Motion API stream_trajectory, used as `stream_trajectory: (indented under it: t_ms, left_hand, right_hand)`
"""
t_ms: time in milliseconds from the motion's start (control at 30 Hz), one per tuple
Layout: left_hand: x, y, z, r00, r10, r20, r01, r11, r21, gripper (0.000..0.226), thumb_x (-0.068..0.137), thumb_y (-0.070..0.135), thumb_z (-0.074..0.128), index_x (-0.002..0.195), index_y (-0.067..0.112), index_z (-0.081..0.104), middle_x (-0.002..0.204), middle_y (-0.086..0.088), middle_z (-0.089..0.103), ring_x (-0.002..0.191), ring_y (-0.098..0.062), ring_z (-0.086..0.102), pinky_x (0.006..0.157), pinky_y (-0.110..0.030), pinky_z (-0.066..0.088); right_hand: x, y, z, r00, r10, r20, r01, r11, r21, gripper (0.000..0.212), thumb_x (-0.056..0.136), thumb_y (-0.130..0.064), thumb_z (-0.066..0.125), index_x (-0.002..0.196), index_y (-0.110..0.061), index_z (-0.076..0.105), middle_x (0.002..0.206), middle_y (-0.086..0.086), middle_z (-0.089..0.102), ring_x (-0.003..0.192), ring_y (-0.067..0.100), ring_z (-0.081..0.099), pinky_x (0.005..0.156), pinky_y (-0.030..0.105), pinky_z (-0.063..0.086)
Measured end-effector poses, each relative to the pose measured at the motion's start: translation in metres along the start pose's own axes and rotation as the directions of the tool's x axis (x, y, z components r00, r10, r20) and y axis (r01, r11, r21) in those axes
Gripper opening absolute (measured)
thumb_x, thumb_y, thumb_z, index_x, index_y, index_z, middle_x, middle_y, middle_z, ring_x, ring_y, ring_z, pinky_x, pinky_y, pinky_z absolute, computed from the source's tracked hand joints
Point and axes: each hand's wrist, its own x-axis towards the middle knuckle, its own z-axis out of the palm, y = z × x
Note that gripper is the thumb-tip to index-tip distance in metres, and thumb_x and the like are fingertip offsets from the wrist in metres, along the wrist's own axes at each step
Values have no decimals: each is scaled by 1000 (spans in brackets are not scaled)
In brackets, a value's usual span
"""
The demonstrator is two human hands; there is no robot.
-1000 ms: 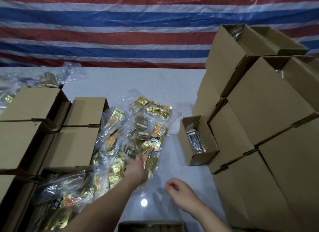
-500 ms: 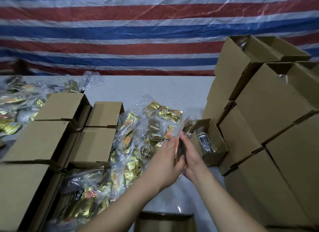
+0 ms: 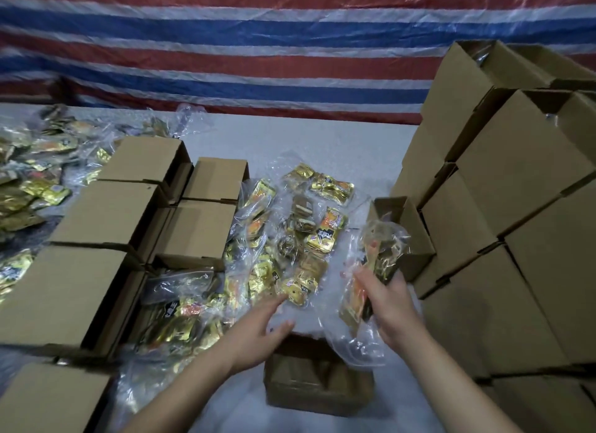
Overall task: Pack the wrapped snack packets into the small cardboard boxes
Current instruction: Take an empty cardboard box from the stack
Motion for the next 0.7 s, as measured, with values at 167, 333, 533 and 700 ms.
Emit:
stream_trajectory:
  t_ms: [167,333,533,700]
  left_hand:
    - [-6,-46,48,986,-143,89,155,977,-146,45,105,42,38,147,27,37,151,9,39,137,-2,34,107,-10,24]
    - [-10,-53,61,989,-144,24,143,927,-346,19,106,32,37,115,35,54,115,16,61,110,9,55,91,-5,37]
    - [-14,-59,65,993,-117,13,115,946,-304,23,106,40,31,119,34,49,112,10,63,104,7,55,91,-13,41]
    - [-8,-52,71,999,-49,-12,44,957,-287,20,106,36,33,110,27,51,101,3,63,95,-4,59,90,-27,46]
  right_hand:
    - [-40,33,28,935,-95,341,197,940,-279,33,78,-26,72,110,-28,66,92,-21,71,84,-6,63,76,13,49]
    - [-41,60,23,711,69,700,498,654,-570,37,76,-26,60,112,-22,63,100,-10,67,94,5,63,82,20,49]
    - [-13,97,17,679,467,566,390,424,-817,26,86,-29,57,110,-22,62,115,1,68,106,19,63,92,29,50]
    - [0,134,35,620,602,503,508,181,-842,52,90,-29,67,135,-14,46,133,15,58,120,35,56,100,41,47]
